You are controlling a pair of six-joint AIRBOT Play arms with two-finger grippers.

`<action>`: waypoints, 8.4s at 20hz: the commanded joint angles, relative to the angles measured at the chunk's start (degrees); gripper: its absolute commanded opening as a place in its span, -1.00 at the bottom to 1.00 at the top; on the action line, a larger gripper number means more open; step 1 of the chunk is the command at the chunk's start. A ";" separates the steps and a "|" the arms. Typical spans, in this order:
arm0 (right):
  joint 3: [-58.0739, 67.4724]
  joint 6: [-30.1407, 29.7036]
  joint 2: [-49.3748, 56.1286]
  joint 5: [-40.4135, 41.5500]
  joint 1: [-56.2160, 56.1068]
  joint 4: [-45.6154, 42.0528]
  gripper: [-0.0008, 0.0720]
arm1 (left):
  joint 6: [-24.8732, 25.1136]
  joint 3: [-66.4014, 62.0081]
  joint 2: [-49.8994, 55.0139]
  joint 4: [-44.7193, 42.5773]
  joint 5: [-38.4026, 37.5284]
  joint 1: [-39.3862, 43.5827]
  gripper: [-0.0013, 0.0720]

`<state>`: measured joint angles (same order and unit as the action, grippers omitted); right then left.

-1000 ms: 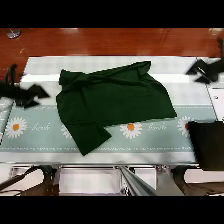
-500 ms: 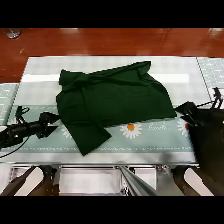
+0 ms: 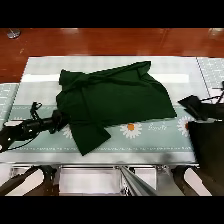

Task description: Fold the shirts.

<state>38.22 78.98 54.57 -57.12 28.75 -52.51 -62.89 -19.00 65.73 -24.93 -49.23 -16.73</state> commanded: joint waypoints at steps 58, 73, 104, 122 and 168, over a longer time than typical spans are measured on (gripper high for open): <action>39.41 4.81 2.34 -12.57 -15.41 -14.19 -0.90 | -26.38 -48.11 -22.71 -48.37 -5.95 5.01 -0.90; 66.12 8.48 56.35 -1.16 -15.45 -0.15 -0.90 | -29.38 -52.87 24.76 -25.70 22.97 13.68 -0.89; 15.43 1.36 16.63 -7.52 -5.95 -7.26 0.73 | -15.19 -16.70 -2.34 -32.04 -23.15 -11.32 0.95; 1.46 -3.78 5.09 -10.47 1.90 5.14 0.73 | -6.78 0.00 -8.11 -12.39 -2.97 2.25 0.94; 49.35 7.50 44.00 -9.60 -17.90 -4.28 -0.90 | -11.80 -52.81 25.03 -14.49 -11.91 4.98 -0.89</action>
<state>80.25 84.18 92.18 -67.75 11.38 -56.80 -70.59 -63.68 83.35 -39.38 -61.36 -12.93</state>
